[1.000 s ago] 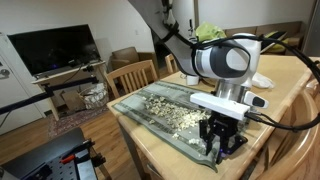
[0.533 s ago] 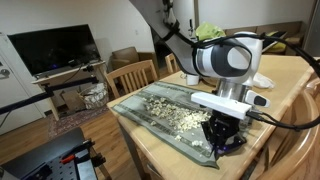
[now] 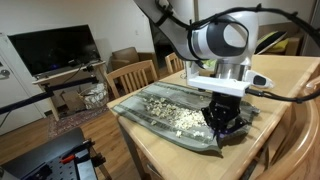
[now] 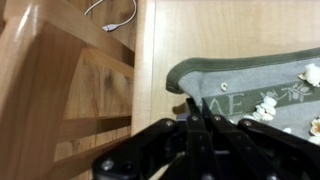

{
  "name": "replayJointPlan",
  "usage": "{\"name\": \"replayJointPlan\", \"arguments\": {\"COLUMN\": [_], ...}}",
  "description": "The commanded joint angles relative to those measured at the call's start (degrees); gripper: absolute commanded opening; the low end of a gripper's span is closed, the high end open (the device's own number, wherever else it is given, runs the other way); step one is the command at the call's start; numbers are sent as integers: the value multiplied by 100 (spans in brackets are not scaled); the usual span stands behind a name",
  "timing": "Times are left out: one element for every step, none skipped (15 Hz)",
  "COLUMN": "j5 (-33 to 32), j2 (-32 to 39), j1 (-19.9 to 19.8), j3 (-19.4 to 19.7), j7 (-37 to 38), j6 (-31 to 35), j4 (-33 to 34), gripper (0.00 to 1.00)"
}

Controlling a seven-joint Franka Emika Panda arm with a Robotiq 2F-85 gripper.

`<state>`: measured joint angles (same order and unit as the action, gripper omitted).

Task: Fold up the right end of the cloth

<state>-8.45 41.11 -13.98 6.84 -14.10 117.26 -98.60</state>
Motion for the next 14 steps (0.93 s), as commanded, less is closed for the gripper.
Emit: {"name": "replayJointPlan", "arguments": {"j5": [-189,-238,-303,-137,-182,-200,-208,-211,-212,-213,-214,-216,-216,-230], "j2": [-622,-713,-777,-436,-511,-559,-582,-588,-588,-588,-588,-588,-588,-608], "j1": [282,359,436,238,300,336,354,365,372,372,369,366,364,374], "j3": [60,58,65,-3,-3,-6,-7,-7,-6,-3,5,13,19,20], "j7": [266,319,392,137,214,232,235,236,236,237,238,238,239,250], "j6": [-58,-49,-47,-12,-12,-12,-12,-12,-12,-13,-13,-13,-13,7], "j4": [-435,-484,-524,-199,-246,-284,-311,-326,-333,-338,-343,-347,-351,-366], "gripper": [1,1,1,3,3,3,3,3,3,3,3,3,1,1]}}
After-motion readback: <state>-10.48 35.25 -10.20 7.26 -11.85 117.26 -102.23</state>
